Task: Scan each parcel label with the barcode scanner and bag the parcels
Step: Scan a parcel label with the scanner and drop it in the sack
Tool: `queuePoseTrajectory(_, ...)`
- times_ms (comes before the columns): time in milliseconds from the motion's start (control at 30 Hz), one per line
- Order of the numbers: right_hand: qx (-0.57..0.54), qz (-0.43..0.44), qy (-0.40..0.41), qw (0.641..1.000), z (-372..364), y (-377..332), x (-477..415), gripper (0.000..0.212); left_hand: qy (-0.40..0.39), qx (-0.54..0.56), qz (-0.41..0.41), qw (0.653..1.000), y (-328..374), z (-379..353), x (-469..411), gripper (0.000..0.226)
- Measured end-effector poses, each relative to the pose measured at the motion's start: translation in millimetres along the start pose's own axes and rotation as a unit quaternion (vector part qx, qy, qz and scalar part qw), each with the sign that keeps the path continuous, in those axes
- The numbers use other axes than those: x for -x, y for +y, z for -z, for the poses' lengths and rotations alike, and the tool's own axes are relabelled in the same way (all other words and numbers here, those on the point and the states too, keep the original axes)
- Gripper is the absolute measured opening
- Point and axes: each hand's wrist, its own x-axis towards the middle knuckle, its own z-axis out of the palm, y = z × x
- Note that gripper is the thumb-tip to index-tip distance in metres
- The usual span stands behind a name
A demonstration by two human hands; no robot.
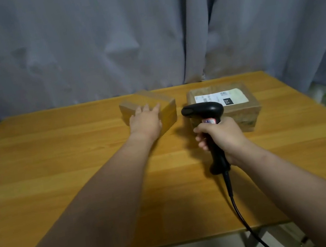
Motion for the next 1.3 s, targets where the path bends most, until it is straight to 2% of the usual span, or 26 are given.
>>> queuePoseTrajectory(200,-0.023,-0.014,-0.037,0.999,-0.8,1.9,16.4,0.005,0.051,0.026,-0.044,0.997,-19.5,12.3,74.3,0.039)
queuePoseTrajectory(433,-0.033,-0.014,-0.063,0.997,-5.5,30.8,62.7,0.016,0.034,0.147,-0.070,0.986,-45.5,12.8,192.0,0.064)
queuePoseTrajectory(500,-0.038,-0.007,-0.053,0.998,-8.7,44.7,77.1,0.012,0.058,0.156,-0.054,0.985,-40.1,18.1,206.5,0.069)
queuePoseTrajectory(567,-0.053,0.009,-0.033,0.998,-11.8,52.4,88.8,0.003,0.089,0.116,-0.017,0.989,-27.8,21.4,211.2,0.073)
queuePoseTrajectory(667,-0.073,0.045,-0.009,0.996,-12.6,56.0,101.5,0.007,0.100,0.052,0.047,0.992,-5.9,16.7,214.6,0.077)
queuePoseTrajectory(800,-0.144,0.054,-0.010,0.988,-6.7,62.1,111.6,0.007,0.144,0.133,0.071,0.978,0.8,10.4,219.9,0.052)
queuePoseTrajectory(867,-0.187,0.029,-0.014,0.982,0.8,70.2,112.9,0.008,0.165,0.244,0.088,0.952,-4.0,12.7,222.4,0.044)
queuePoseTrajectory(900,-0.195,0.017,-0.024,0.980,4.7,76.5,112.9,0.008,0.169,0.338,0.105,0.920,-7.7,15.7,223.4,0.041)
queuePoseTrajectory(933,-0.188,0.009,-0.035,0.982,7.8,83.7,113.3,0.010,0.153,0.446,0.123,0.873,-9.9,19.4,225.6,0.038)
queuePoseTrajectory(967,-0.163,0.005,-0.042,0.986,9.6,90.6,113.9,0.014,0.114,0.537,0.140,0.824,-11.7,21.1,227.6,0.035)
queuePoseTrajectory(1000,-0.134,0.004,-0.042,0.990,9.9,95.8,115.4,0.019,0.071,0.584,0.153,0.794,-12.9,20.8,229.4,0.035)
queuePoseTrajectory(1033,-0.110,0.007,-0.036,0.993,9.0,99.0,116.8,0.023,0.042,0.586,0.160,0.793,-14.3,19.2,230.9,0.036)
queuePoseTrajectory(1067,-0.100,0.012,-0.031,0.994,7.7,99.8,118.2,0.024,0.037,0.565,0.162,0.808,-15.4,16.4,231.1,0.035)
queuePoseTrajectory(1167,-0.107,0.025,-0.023,0.994,5.1,97.4,120.0,0.015,0.138,0.470,0.152,0.859,-17.9,13.9,232.0,0.032)
queuePoseTrajectory(1233,-0.095,0.043,-0.028,0.994,5.4,97.7,119.8,0.014,0.224,0.415,0.113,0.875,-16.1,17.7,232.4,0.037)
queuePoseTrajectory(1300,-0.073,0.063,-0.039,0.995,5.6,99.4,120.1,0.013,0.222,0.346,0.062,0.910,-7.4,23.2,234.3,0.050)
